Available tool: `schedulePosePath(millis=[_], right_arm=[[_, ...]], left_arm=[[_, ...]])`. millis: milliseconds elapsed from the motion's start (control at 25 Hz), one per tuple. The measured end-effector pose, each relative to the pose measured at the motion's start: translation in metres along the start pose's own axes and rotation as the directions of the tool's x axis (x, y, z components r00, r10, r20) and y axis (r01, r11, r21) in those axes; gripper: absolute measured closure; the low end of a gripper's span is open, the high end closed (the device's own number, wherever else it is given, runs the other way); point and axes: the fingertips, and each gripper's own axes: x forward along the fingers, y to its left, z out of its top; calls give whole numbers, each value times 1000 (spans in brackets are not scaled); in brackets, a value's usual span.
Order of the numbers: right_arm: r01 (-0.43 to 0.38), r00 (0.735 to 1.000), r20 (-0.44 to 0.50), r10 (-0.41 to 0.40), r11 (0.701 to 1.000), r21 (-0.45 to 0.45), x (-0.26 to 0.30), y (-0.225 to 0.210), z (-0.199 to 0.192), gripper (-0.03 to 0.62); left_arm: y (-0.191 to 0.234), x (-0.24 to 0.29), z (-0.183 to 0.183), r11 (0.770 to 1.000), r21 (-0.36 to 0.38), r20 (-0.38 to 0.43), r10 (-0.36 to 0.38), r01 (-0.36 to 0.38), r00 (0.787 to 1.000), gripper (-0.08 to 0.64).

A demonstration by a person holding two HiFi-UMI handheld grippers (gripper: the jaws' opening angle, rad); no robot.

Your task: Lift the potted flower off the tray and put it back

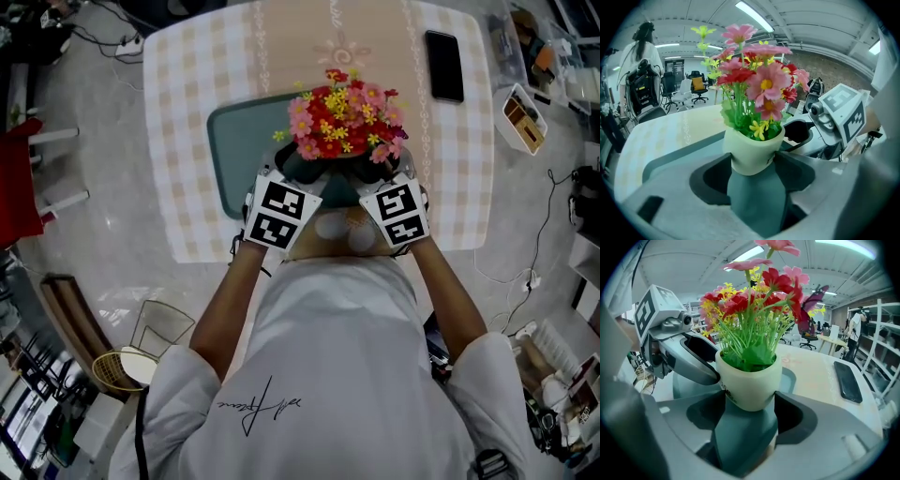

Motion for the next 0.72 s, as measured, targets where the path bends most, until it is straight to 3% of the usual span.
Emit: schedulePosePath(millis=[480, 720], right_arm=[[-90, 995, 36, 89, 995, 42, 0, 1, 1, 270], [-93, 996, 21, 92, 995, 47, -3, -2, -4, 305]], left_arm=[[3, 0, -9, 998, -63, 15, -11, 12, 1000, 281], [3, 0, -15, 996, -84, 7, -12, 13, 1000, 309]])
